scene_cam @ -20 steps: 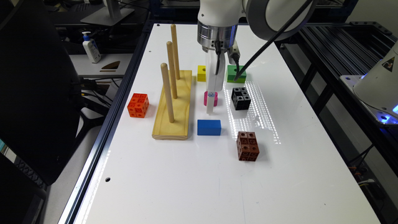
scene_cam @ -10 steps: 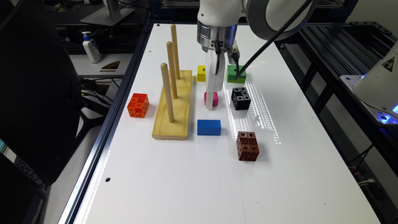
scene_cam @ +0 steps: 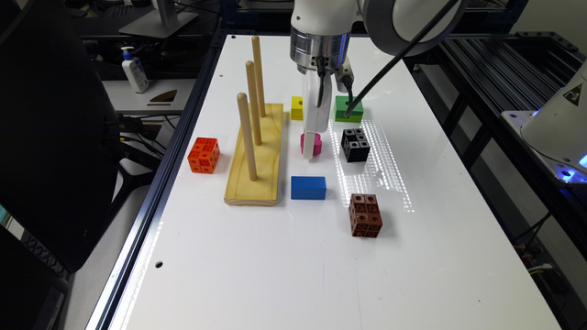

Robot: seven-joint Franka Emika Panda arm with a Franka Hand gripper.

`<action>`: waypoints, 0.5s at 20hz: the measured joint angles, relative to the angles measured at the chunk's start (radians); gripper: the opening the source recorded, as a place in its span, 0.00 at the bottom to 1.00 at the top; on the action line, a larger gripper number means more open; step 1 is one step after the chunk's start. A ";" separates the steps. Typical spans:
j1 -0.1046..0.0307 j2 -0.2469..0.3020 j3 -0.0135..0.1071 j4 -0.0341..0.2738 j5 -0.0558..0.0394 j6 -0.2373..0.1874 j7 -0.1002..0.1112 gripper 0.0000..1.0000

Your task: Pick up pink flower.

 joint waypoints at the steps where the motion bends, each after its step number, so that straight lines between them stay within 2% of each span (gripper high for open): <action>1: 0.000 -0.008 0.000 0.000 0.0000 -0.005 0.000 0.00; 6: 0.000 -0.098 0.000 -0.002 0.0000 -0.099 0.000 0.00; 10: 0.000 -0.128 0.000 -0.007 0.0000 -0.128 0.000 0.00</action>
